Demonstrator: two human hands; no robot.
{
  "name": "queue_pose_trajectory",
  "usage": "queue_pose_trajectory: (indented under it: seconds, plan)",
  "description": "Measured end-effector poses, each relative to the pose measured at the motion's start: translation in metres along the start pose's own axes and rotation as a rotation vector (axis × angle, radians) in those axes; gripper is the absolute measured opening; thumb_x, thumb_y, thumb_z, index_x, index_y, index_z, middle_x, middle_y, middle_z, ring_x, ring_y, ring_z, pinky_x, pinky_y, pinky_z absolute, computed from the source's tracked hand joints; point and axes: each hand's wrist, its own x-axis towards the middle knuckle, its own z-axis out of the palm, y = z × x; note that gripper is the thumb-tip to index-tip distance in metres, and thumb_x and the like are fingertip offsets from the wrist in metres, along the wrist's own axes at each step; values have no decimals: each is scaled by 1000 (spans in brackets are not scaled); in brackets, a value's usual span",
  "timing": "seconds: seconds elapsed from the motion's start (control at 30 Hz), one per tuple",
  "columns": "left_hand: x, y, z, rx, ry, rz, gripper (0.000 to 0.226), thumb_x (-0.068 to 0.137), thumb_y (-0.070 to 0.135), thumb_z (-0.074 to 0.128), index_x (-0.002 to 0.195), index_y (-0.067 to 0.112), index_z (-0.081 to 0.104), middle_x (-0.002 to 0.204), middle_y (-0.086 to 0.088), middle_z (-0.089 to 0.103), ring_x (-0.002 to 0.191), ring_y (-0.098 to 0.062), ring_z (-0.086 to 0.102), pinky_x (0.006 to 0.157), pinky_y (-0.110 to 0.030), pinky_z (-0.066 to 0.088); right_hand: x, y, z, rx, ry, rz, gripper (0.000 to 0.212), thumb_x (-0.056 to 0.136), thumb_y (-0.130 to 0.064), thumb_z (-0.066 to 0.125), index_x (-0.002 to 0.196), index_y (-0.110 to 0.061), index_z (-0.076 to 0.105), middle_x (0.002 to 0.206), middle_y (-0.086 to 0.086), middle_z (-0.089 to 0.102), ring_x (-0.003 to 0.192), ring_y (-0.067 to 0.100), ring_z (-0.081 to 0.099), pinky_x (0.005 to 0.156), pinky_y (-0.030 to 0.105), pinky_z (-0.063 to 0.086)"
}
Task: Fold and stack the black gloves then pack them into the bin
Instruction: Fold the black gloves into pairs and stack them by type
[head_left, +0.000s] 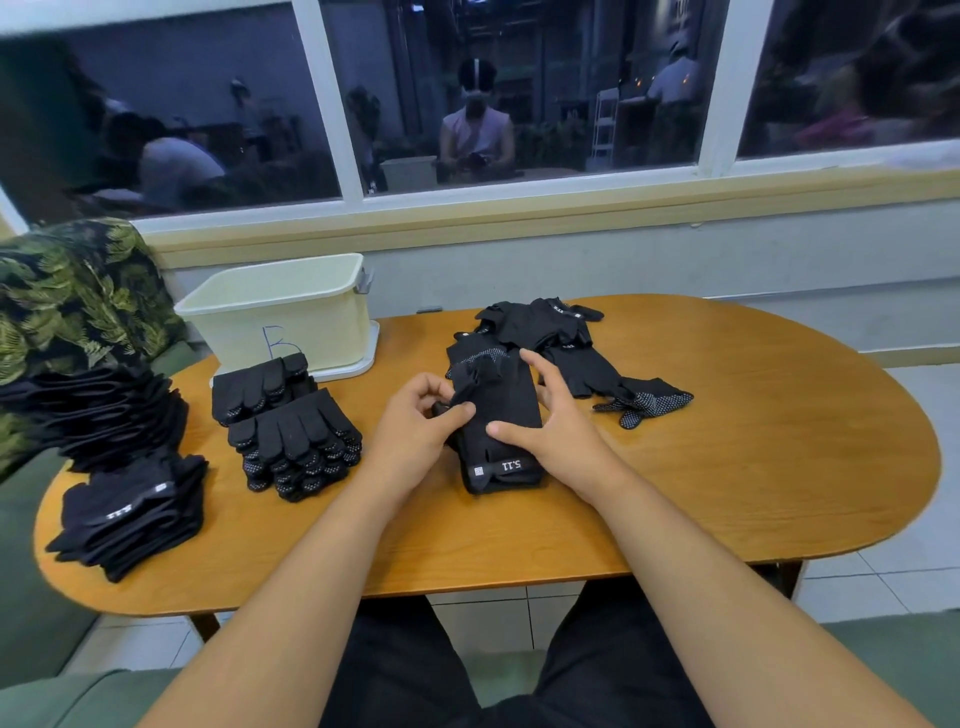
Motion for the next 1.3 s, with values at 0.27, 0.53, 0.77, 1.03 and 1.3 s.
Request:
queue_pose_trajectory:
  seconds: [0.27, 0.53, 0.77, 1.03, 1.3]
  plan:
    - [-9, 3, -6, -64, 201, 5, 28, 90, 34, 86, 108, 35, 64, 114, 7, 74, 109, -25, 70, 94, -48, 62, -9, -7, 10, 216, -122, -39, 69, 89, -1, 84, 145, -34, 62, 146, -1, 62, 135, 20, 62, 104, 42, 59]
    - [-31, -5, -3, -623, 83, -179, 79, 92, 8, 80, 155, 39, 43, 136, -15, 70, 123, -31, 71, 105, -50, 56, -12, -10, 12, 97, -133, -75, 99, 82, 0, 90, 159, -43, 45, 157, -10, 54, 137, 10, 60, 106, 33, 57]
    - [-49, 2, -3, -488, -10, -118, 77, 103, 9, 68, 162, 44, 33, 128, -13, 75, 120, -32, 73, 94, -44, 62, -14, -15, 11, 46, -110, -98, 99, 85, 0, 88, 161, -46, 42, 158, -19, 51, 139, 2, 56, 105, 27, 56]
    - [-58, 4, -5, -296, 36, 71, 61, 98, 0, 73, 148, 33, 59, 139, 0, 70, 125, -17, 69, 101, -33, 58, -15, -19, 16, 130, -114, -95, 94, 85, 7, 85, 159, -38, 47, 156, -16, 54, 139, 1, 55, 103, 25, 56]
    - [-64, 17, -35, -233, 143, 128, 49, 95, -1, 74, 129, 34, 76, 129, 5, 76, 126, -17, 68, 110, -40, 54, -8, -41, 43, 245, -137, -97, 80, 86, 10, 82, 152, -28, 58, 142, -15, 67, 131, 10, 65, 99, 31, 59]
